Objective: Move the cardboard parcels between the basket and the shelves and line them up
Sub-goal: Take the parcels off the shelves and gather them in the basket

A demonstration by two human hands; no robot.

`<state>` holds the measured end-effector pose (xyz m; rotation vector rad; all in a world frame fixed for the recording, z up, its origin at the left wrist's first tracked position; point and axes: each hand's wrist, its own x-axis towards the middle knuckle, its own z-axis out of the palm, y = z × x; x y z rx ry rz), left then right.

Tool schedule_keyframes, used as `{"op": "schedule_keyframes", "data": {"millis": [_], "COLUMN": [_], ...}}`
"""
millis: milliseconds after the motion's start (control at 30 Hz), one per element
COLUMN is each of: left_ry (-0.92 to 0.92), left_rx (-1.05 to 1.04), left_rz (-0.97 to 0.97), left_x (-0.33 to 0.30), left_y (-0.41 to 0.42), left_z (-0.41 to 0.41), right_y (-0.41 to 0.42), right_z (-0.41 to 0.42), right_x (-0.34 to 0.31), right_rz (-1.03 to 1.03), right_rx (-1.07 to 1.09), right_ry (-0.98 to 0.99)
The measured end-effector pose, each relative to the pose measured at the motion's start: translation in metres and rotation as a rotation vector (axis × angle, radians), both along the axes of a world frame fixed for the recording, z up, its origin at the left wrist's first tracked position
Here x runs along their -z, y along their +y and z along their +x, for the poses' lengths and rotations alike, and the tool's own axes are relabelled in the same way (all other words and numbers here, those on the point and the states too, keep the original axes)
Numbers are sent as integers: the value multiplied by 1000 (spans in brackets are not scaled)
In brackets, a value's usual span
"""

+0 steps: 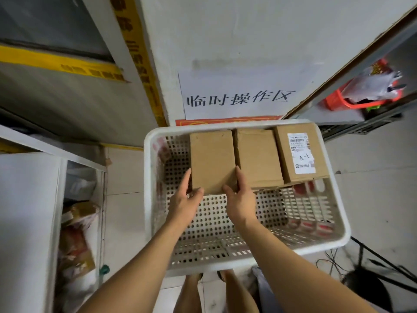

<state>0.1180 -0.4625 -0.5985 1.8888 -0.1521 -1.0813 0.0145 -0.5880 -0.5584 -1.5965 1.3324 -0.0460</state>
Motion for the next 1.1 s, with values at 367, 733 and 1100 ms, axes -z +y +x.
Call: {"op": "schedule_keyframes", "data": {"millis": [367, 733, 1100], "left_ry": [-14, -229, -580], "left_rx": [5, 56, -168], "left_rz": [44, 139, 404], "left_x": [-17, -117, -239], "left_y": [-7, 40, 145], "left_z": [-4, 14, -6], "right_y": [4, -7, 40], "right_z": [0, -6, 62], "right_x": [-4, -109, -210], "right_rz": [-72, -151, -314], "right_rx": [32, -488, -1146], "right_ry": [70, 48, -91]}}
